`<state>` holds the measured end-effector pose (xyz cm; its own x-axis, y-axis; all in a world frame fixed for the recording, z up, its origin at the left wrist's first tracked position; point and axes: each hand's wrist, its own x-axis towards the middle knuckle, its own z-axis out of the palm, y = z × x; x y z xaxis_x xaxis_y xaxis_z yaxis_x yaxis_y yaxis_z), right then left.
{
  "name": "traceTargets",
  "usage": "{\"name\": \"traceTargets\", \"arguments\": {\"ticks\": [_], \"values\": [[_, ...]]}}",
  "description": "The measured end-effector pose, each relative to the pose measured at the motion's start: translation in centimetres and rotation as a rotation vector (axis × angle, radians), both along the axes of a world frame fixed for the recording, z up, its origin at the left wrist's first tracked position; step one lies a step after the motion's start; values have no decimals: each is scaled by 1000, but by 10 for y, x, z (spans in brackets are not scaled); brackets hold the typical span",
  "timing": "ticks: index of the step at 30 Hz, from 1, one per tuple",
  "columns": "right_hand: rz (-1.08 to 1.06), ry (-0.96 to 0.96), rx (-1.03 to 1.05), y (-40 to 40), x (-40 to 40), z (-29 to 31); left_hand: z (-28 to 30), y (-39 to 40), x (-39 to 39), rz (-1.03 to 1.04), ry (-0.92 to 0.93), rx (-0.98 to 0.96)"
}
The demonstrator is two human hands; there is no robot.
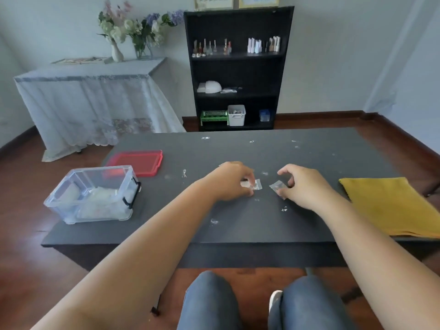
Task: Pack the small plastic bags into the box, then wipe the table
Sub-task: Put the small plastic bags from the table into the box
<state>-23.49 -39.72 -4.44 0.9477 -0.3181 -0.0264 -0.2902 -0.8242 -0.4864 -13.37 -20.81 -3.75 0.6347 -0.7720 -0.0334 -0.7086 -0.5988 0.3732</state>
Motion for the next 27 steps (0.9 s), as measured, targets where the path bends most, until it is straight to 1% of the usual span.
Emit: {"name": "traceTargets", "arguments": {"ticks": [2, 6, 8, 11, 18, 20, 24, 27], "values": [[-8, -9, 38, 2, 0, -2, -2, -7, 3, 25, 42, -12], [-10, -36, 121, 5, 2, -5, -3, -14, 5, 139, 237, -92], [1, -69, 166, 7, 2, -7, -3, -14, 6, 161, 284, -86], [9, -120, 229, 8, 1, -8, -3, -14, 8, 152, 261, -56], [11, -156, 297, 5, 3, -3, 15, 11, 35, 218, 176, -92], [21, -164, 312, 5, 3, -5, 23, 17, 49, 212, 173, -61], [44, -200, 358, 7, 0, -9, 28, 18, 70, 176, 224, 28], [61, -216, 384, 8, 0, -11, 26, 11, 77, 142, 192, 127]]}}
